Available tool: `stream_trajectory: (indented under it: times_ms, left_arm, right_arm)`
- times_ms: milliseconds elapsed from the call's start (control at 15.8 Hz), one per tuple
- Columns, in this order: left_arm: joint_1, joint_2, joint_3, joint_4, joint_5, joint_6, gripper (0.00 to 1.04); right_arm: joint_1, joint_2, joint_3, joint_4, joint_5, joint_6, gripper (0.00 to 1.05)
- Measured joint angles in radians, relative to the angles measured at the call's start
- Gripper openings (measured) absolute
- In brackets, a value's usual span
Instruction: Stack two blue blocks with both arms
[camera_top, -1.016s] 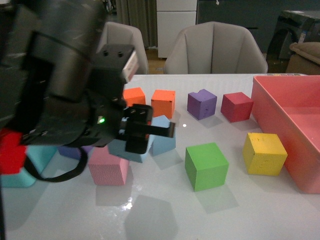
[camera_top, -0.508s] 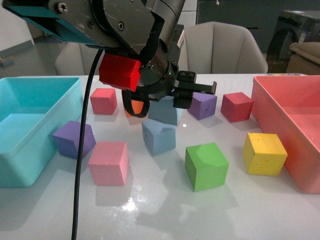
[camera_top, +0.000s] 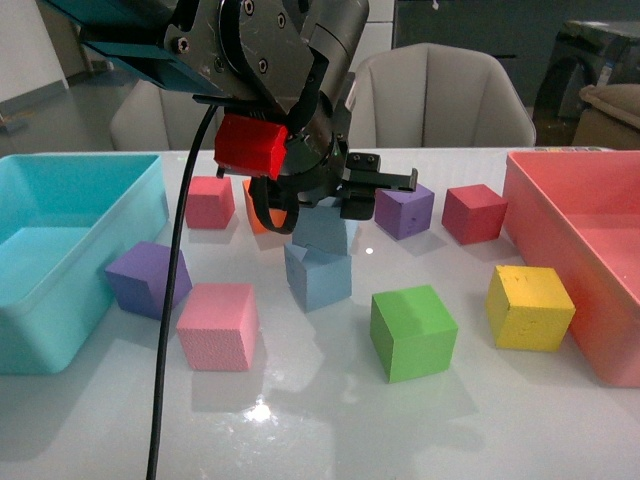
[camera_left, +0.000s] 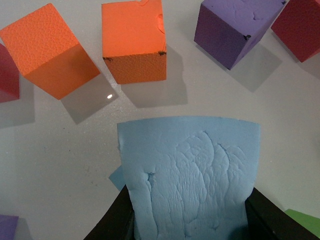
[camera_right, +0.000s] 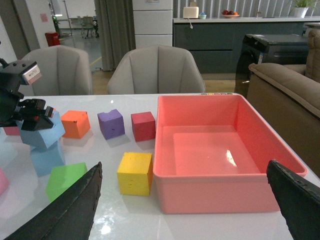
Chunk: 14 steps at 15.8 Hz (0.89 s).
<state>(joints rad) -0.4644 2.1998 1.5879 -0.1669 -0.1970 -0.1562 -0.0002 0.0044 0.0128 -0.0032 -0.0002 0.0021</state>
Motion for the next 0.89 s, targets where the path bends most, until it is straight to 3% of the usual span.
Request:
stream_trajectory:
  times_ms: [190, 254, 381, 508, 889]
  left_arm:
    - [0.005, 0.018, 0.002, -0.005, 0.006, -0.005, 0.4]
    - [0.006, 0.026, 0.002, -0.01, 0.005, -0.008, 0.6]
    - [0.01, 0.031, 0.002, -0.011, 0.006, -0.011, 0.85]
    - [0.013, 0.031, 0.002, 0.013, 0.006, -0.02, 1.0]
    - [0.017, 0.025, 0.002, 0.051, 0.002, -0.029, 0.98]
  right_arm:
    - [0.0, 0.0, 0.0, 0.0, 0.0, 0.0, 0.98]
    - [0.0, 0.0, 0.0, 0.0, 0.0, 0.0, 0.98]
    - [0.0, 0.0, 0.0, 0.0, 0.0, 0.0, 0.98]
    - [0.0, 0.0, 0.0, 0.0, 0.0, 0.0, 0.98]
    - [0.0, 0.0, 0.0, 0.0, 0.0, 0.0, 0.98]
